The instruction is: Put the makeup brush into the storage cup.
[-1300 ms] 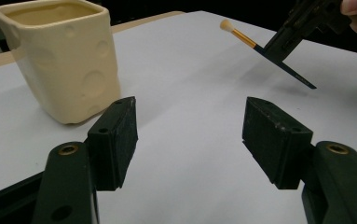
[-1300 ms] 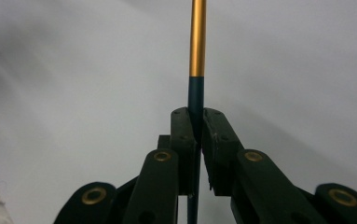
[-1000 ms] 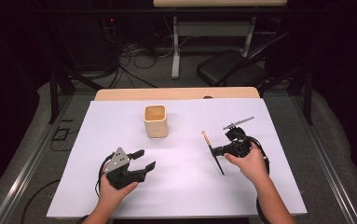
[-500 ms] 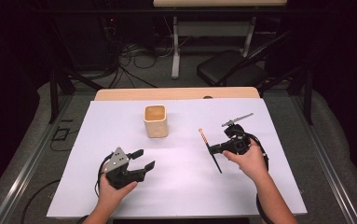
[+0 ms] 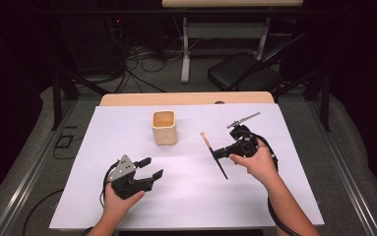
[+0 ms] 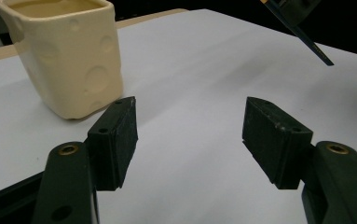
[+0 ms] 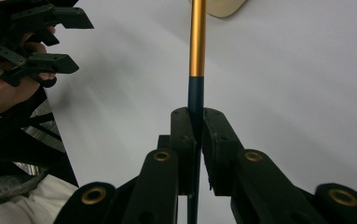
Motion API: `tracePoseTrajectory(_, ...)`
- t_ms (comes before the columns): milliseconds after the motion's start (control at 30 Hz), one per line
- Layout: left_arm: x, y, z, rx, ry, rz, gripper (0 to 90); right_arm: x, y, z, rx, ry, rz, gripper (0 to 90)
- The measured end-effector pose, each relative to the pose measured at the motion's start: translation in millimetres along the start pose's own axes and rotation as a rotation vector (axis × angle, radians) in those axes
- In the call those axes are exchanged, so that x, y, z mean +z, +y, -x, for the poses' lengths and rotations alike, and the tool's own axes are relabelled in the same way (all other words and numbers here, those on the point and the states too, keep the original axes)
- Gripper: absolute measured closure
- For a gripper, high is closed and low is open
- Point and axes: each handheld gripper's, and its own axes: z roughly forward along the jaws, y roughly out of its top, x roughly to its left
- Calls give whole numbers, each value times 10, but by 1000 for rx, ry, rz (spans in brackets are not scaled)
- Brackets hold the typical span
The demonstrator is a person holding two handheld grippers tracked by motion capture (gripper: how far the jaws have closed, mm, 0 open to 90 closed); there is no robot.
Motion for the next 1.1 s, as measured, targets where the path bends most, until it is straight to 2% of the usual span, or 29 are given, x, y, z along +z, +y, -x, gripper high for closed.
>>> tracePoseTrajectory(100,0,2,-12,-18,-10,5,358,17,13,-22,-6,26,8,830)
tracePoseTrajectory(233,-6,16,-27,-34,-2,1,363,28,28,-36,-12,61,34,829)
tracePoseTrajectory(300,-4,33,-35,-58,-9,0,366,36,33,-41,-12,80,47,829)
tracePoseTrajectory(367,2,60,-44,-82,-18,-1,367,49,38,-46,-15,94,54,830)
tracePoseTrajectory(467,2,133,-48,-94,-26,-8,369,65,38,-54,-16,112,67,829)
tracePoseTrajectory(667,14,280,-100,-196,-91,2,383,84,22,-77,-17,135,90,829)
tracePoseTrajectory(800,46,356,-122,-241,-115,6,391,85,13,-90,-20,146,111,830)
tracePoseTrajectory(967,79,448,-108,-244,-144,-14,400,91,29,-133,-26,155,114,829)
tracePoseTrajectory(1100,118,497,-95,-269,-170,-26,414,96,39,-155,-24,157,121,829)
